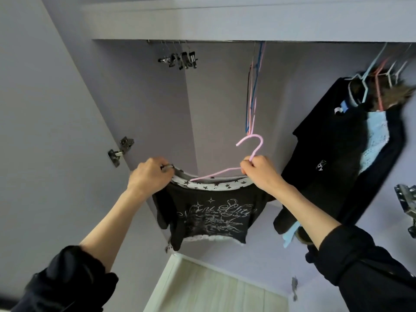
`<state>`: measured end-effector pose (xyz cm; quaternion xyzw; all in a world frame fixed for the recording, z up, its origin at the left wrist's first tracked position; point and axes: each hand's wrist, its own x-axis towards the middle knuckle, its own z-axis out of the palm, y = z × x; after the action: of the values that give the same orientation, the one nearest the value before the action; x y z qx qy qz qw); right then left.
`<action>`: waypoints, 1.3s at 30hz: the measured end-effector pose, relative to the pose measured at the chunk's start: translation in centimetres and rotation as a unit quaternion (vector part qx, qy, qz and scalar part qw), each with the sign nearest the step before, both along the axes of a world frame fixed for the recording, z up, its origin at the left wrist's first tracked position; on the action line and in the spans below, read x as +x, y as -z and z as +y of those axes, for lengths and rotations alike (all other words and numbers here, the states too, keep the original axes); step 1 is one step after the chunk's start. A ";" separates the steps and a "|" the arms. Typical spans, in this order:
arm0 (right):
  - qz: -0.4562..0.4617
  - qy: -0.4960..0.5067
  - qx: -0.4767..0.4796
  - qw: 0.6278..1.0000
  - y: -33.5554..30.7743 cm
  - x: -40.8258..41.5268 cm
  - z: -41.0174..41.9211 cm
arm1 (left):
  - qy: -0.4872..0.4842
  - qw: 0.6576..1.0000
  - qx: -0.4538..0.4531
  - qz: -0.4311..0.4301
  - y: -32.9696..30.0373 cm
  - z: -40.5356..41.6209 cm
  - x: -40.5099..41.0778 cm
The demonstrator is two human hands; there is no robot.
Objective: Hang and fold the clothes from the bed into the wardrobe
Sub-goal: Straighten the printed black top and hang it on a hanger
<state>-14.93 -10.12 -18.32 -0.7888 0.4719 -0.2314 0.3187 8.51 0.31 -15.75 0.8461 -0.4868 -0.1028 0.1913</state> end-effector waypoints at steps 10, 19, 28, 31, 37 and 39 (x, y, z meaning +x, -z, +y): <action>0.062 -0.050 -0.046 0.996 -4.2 1.0 0.2 | 0.165 0.980 0.040 -0.099 1.1 0.1 -1.6; -0.059 -0.048 -0.036 0.996 -4.1 -0.9 -0.6 | 0.212 0.971 -0.099 -0.041 2.2 0.1 -1.7; -0.060 -0.099 0.020 0.993 -3.8 -3.9 -2.2 | 0.149 0.978 -0.088 -0.115 1.5 -0.1 -1.3; -0.036 -0.033 0.028 0.998 -1.7 -7.1 -3.1 | 0.114 0.984 -0.097 -0.095 1.5 0.0 -0.4; -0.030 0.031 -0.039 0.998 -1.1 -8.6 -3.7 | 0.144 0.982 -0.075 -0.097 2.5 -0.1 0.1; -0.101 0.092 -0.093 0.986 -1.6 -10.0 -4.4 | 0.144 0.981 -0.075 -0.108 2.8 0.0 1.0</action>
<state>-24.89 -14.49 -16.69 -0.7410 0.4842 -0.3809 0.2671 9.50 0.35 -18.54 0.7568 -0.6273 -0.0010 0.1836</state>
